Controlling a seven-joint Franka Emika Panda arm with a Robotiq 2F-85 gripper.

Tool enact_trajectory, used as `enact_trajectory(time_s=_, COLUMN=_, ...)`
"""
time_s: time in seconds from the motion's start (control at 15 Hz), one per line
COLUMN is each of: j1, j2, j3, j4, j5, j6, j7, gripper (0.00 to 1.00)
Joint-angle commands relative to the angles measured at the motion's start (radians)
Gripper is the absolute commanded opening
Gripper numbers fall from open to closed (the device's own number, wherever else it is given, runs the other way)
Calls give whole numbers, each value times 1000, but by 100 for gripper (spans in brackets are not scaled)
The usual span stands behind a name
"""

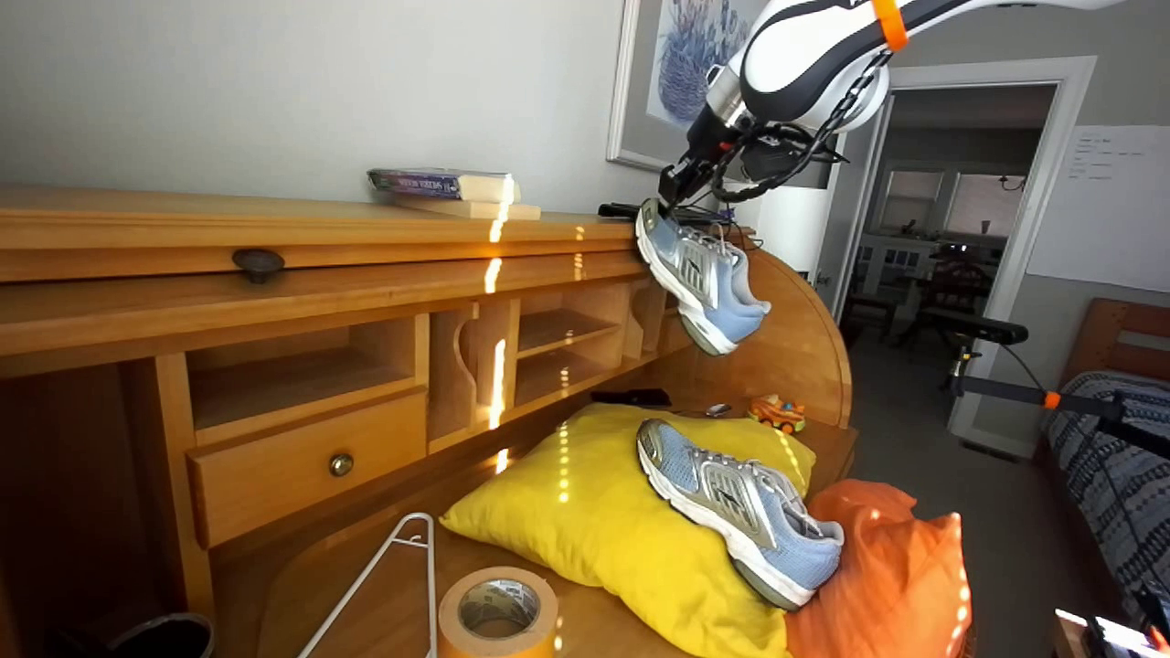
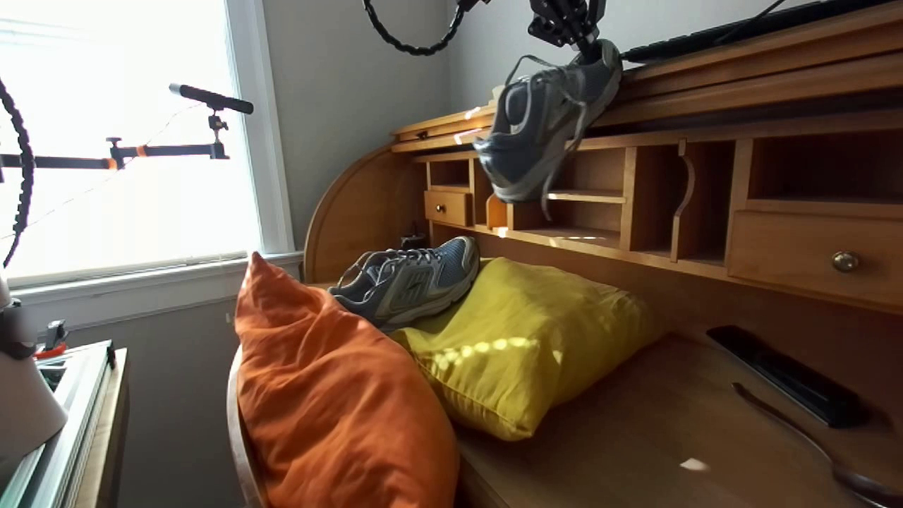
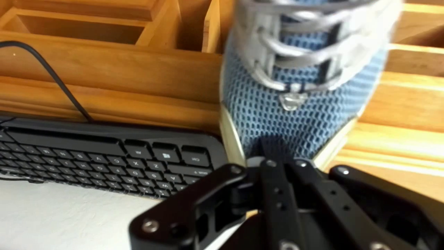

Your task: Move the yellow pillow backwards, then put the shoes on the yellow pillow

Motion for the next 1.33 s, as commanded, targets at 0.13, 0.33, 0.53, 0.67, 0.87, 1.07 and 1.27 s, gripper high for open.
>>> enact_trajectory(time_s=0.13, j1=1, j2=-10, j3=7, j4=-12, j5=-43, j6=-55, j7=29, gripper=0)
enact_trajectory(time_s=0.33, j1=4, j2=-8, j3=9, j4=-13, j5=-48, j6=-72, j7=34, gripper=0)
enact_trajectory(time_s=0.53, j1=11, j2=-15, j3=17, j4=-26, j5=-55, j6=-81, j7=60, gripper=0)
enact_trajectory(time_s=0.67, j1=17, j2=-21, j3=22, j4=-42, j5=-62, j6=-87, j7=85, gripper=0)
enact_trajectory(time_s=0.87, j1=29, j2=-31, j3=29, j4=-75, j5=-88, j6=-97, j7=126, gripper=0)
enact_trajectory(time_s=1.07, j1=38, j2=-41, j3=40, j4=-100, j5=-91, j6=-130, j7=144, gripper=0)
enact_trajectory(time_s=1.27, j1=45, j2=-54, j3=48, j4=-122, j5=-119, j6=-153, j7=176, gripper=0)
